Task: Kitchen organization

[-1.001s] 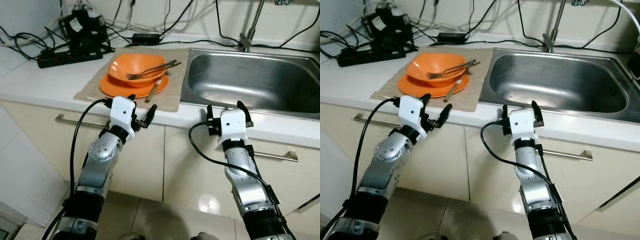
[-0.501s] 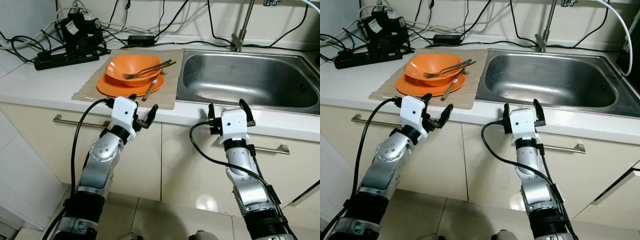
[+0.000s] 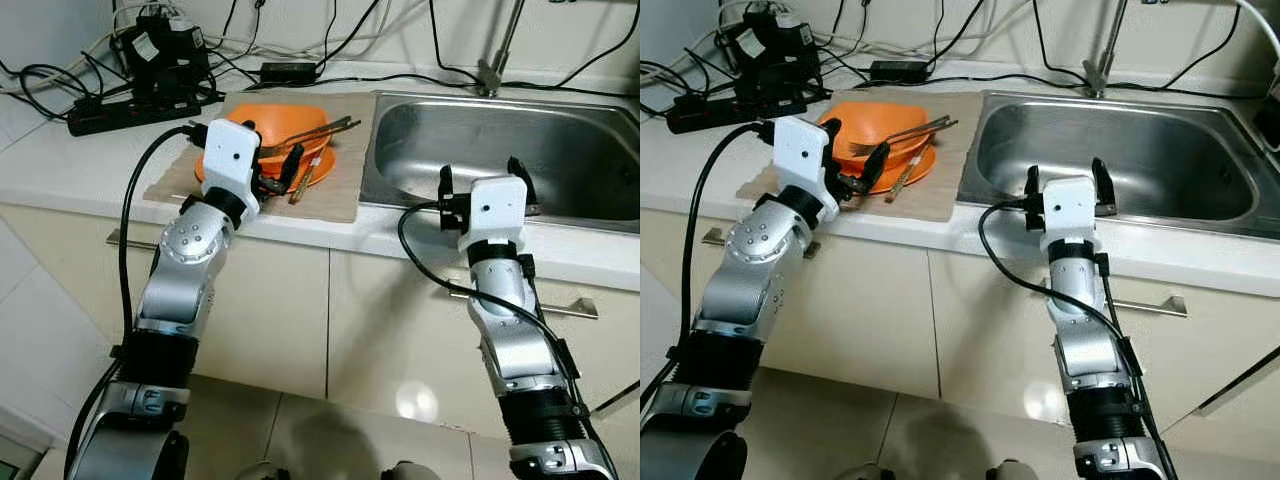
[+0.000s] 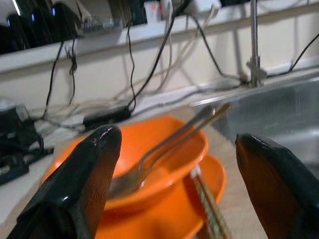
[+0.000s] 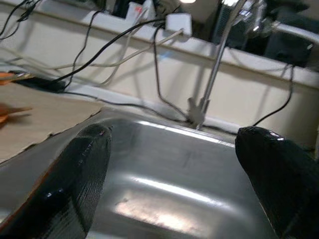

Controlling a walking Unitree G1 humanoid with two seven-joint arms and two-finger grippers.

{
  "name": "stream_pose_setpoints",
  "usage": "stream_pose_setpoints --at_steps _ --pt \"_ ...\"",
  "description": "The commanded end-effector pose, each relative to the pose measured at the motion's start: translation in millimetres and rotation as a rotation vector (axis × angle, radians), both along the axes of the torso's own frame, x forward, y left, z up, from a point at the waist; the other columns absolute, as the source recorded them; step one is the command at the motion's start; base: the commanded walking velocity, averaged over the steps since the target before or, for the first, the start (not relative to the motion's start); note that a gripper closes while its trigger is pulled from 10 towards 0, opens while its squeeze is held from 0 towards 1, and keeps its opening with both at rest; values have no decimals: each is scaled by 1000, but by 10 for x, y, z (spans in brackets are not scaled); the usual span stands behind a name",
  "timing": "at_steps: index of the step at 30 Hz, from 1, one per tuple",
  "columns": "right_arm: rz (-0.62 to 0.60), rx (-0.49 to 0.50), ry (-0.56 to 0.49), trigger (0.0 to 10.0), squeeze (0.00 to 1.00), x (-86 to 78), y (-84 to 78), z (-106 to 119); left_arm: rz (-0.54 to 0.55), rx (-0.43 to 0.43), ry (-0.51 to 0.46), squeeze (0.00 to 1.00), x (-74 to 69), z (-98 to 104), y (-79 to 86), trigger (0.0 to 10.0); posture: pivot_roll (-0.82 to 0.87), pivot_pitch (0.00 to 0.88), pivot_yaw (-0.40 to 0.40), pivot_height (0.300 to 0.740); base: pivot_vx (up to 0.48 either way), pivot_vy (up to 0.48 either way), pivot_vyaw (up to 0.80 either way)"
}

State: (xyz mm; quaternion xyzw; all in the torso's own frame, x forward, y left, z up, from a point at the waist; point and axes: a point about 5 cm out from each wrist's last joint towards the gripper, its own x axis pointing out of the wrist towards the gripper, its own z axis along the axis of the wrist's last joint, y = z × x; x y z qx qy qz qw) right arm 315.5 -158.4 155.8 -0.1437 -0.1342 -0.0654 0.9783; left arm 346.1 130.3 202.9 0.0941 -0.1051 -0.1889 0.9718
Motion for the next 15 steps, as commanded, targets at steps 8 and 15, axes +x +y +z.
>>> stream_pose_setpoints --at_steps 8,15 --pt "2 3 9 10000 0 -38 33 -15 -20 9 1 0 -35 9 -45 10000 -61 0 61 707 328 0 0" --pt "-5 0 9 10000 0 -38 32 -32 -26 4 -32 0 -62 78 -67 10000 -54 0 58 707 472 0 0"
